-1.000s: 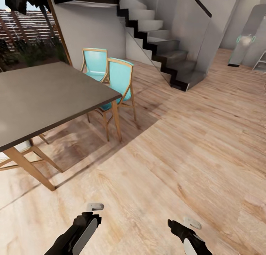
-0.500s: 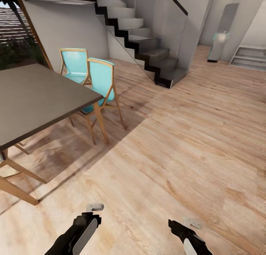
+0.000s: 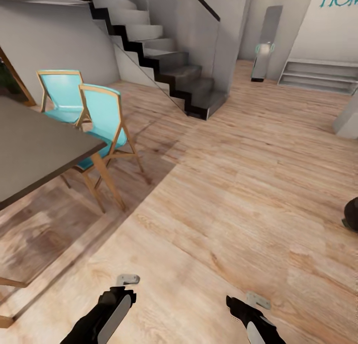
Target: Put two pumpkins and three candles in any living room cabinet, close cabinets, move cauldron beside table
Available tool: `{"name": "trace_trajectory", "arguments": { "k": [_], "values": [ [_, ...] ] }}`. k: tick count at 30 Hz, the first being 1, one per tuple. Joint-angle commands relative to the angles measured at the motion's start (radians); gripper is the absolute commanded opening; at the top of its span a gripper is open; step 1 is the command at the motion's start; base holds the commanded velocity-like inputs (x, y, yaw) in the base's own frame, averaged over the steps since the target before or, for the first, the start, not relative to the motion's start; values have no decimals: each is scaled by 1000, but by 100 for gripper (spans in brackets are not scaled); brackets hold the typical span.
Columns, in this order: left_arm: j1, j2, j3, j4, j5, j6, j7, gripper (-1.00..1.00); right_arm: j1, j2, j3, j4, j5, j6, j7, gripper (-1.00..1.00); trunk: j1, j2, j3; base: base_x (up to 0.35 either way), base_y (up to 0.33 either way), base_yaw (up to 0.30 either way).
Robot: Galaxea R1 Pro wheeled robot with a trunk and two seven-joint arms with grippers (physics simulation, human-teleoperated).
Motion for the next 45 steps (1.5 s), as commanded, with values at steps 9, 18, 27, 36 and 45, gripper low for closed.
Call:
{"name": "trace_trajectory", "arguments": {
  "k": [9,18,27,36,45],
  "values": [
    [-1,2,-5,-2,10,1,10,100,0,0,6,-2,-8,3,-8,100,0,0,6,331,0,-275],
    [-1,2,-5,-2,10,1,10,100,0,0,11,-2,-8,3,-8,100,0,0,15,332,0,-249],
    [-1,2,-5,-2,10,1,10,100,-1,0,11,-2,-7,-24,-8,100,0,0,26,332,55,-221],
    [-1,2,-5,-2,10,1,10,100,0,0,11,-2,-7,-30,-8,100,0,0,37,332,5,-220],
    [-1,2,-5,-2,10,1,10,100,0,1,11,-2,-7,-32,-8,100,0,0,48,332,39,-219]
  ]
}}
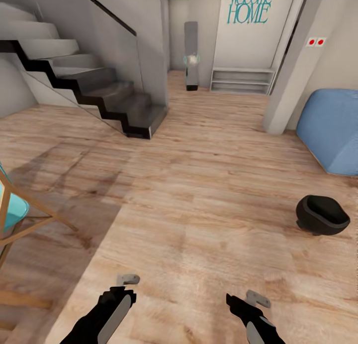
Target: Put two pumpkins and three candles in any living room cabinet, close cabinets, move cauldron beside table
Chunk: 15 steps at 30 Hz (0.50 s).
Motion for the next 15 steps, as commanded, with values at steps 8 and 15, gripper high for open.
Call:
{"name": "trace_trajectory", "arguments": {
  "k": [8,15],
  "values": [
    [-1,2,-6,-2,10,1,10,100,0,-1,4,-2,-7,3,-8,100,1,0,9,332,102,-219],
    [-1,2,-5,-2,11,1,10,100,0,-1,4,-2,-7,4,-8,100,1,0,18,332,134,-219]
  ]
}}
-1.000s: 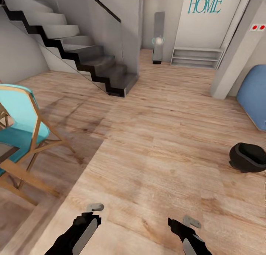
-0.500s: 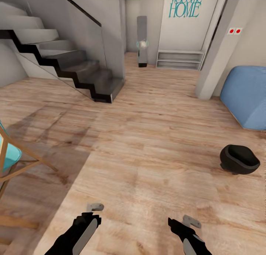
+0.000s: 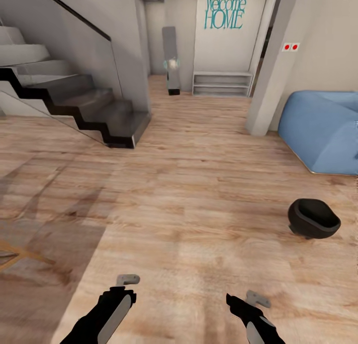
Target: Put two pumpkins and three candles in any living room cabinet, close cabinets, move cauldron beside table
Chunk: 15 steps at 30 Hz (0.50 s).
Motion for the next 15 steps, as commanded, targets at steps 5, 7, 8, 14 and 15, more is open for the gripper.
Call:
{"name": "trace_trajectory", "arguments": {
  "k": [5,7,8,14,15],
  "values": [
    [-1,2,-5,-2,10,1,10,100,0,1,4,-2,-7,3,-8,100,1,0,5,332,144,-219],
    [-1,2,-5,-2,10,1,10,100,-1,0,4,-3,-7,3,-8,100,1,0,8,332,146,-217],
    [-1,2,-5,-2,10,1,10,100,0,1,4,-3,-7,3,-8,100,1,0,9,332,146,-213],
    [-1,2,-5,-2,10,1,10,100,-1,0,2,-4,-7,4,-8,100,1,0,17,332,146,-197],
    [-1,2,-5,-2,10,1,10,100,0,0,2,-4,-8,3,-8,100,1,0,18,332,146,-184]
  ]
}}
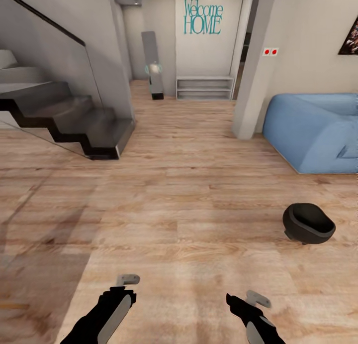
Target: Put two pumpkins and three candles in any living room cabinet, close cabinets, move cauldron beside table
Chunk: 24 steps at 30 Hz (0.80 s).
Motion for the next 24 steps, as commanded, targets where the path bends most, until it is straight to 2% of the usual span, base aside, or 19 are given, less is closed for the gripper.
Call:
{"name": "trace_trajectory", "arguments": {
  "k": [1,15,24],
  "values": [
    [-1,1,-5,-2,11,1,10,100,0,0,3,-2,-7,4,-8,100,1,0,0,332,146,-178],
    [-1,1,-6,-2,11,1,10,100,0,-1,6,-2,-7,4,-8,100,1,0,4,332,131,-31],
    [-1,1,-5,-2,12,1,10,100,-1,-1,6,-2,-8,4,-8,100,1,0,16,332,121,0]
  ]
}}
